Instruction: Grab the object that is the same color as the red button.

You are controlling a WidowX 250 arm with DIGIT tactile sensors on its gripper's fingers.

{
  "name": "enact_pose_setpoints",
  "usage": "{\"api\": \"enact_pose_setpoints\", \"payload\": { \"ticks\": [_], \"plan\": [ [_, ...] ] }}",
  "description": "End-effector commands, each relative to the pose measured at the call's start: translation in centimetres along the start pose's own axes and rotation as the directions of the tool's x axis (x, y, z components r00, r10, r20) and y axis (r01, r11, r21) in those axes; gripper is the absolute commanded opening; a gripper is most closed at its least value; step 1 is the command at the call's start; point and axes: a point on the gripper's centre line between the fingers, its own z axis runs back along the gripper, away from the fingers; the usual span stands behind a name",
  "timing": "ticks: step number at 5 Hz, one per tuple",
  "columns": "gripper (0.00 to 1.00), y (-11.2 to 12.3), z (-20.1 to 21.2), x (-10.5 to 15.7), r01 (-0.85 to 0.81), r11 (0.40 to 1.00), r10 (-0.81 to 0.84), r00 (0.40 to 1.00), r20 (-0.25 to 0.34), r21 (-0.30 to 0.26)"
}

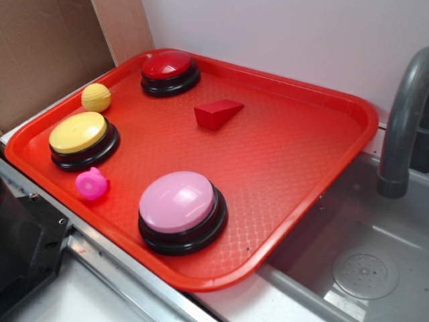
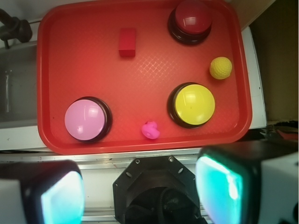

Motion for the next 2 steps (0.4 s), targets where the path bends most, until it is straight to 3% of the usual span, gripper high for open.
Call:
{"api": "enact_pose_setpoints", "payload": {
  "ticks": [1, 2],
  "plan": [
    [1.0, 0.0, 0.0, 0.0, 0.0, 1.0, 0.0, 1.0, 0.0, 0.0],
    [1.0, 0.8, -0.1, 3.8, -0.039, 0.999, 0.039, 0.999, -0.031, 0.011]
  ]
}}
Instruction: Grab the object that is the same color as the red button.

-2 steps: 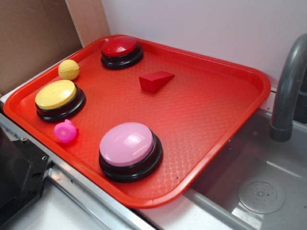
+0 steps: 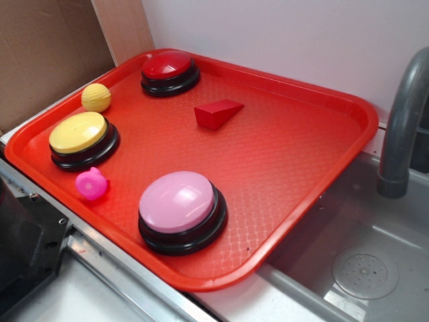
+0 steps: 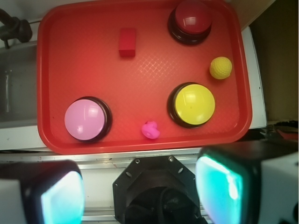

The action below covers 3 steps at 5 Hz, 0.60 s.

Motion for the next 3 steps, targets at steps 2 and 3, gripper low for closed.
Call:
{"api": "enact_pose_setpoints", "payload": {
  "ticks": [2, 3],
  "plan": [
    [1.0, 1.4, -3.3, 11.3, -0.118, 0.99, 0.128, 0.982, -0.14, 0.076],
    [1.0, 2.8, -9.1, 15.3, -0.173, 0.979, 0.192, 0.955, -0.227, 0.105]
  ]
}}
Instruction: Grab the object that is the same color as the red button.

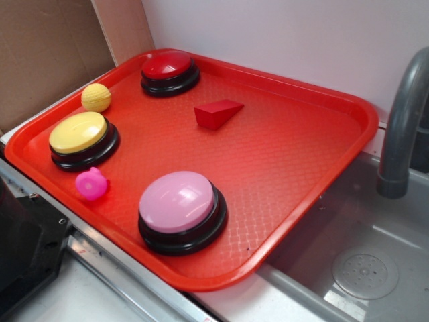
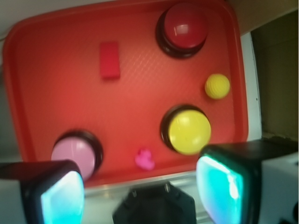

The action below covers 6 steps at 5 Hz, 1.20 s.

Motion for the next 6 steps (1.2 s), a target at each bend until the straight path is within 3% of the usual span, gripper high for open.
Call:
{"api": "enact_pose_setpoints", "payload": {
  "ticks": [1, 2, 3, 4, 6],
  "plan": [
    [1.0, 0.8, -8.6, 9.0, -0.076, 0.997, 0.078, 0.994, -0.079, 0.023],
    [1.0, 0.7, -12.5, 9.7, -0.089, 0.992, 0.099, 0.988, -0.115, 0.088],
    [1.0, 1.3, -13.5, 8.1, -0.085, 0.994, 0.092, 0.991, -0.102, 0.068],
    [1.0, 0.4, -13.9, 6.7, 0.01, 0.999, -0.009, 1.0, -0.023, 0.053],
    [1.0, -0.9, -12.4, 4.4, 0.067, 0.997, -0.071, 0.995, 0.073, 0.049]
  ]
}}
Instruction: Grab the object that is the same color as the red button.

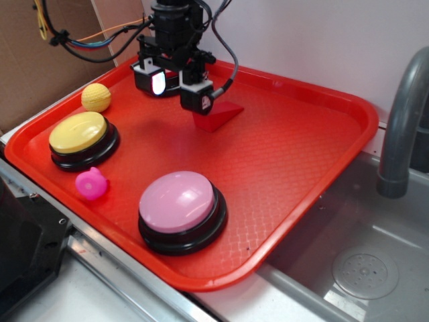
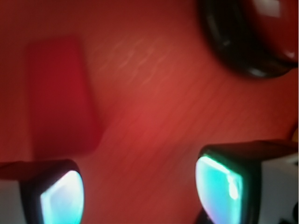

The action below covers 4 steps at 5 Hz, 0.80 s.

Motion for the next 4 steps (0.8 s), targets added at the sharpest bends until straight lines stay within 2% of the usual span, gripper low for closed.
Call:
{"api": "enact_pose_setpoints", "payload": {
  "ticks": [1, 2, 4],
  "plan": [
    [1.0, -0.2, 1.0, 1.0, 0.065, 0.998, -0.061, 0.988, 0.139, -0.022],
    [1.0, -1.1, -0.7, 1.9, 0.084, 0.996, -0.083, 0.993, 0.085, 0.0],
    [1.0, -2.0, -2.1, 2.8, 0.098, 0.995, -0.097, 0.995, 0.027, -0.021]
  ]
}}
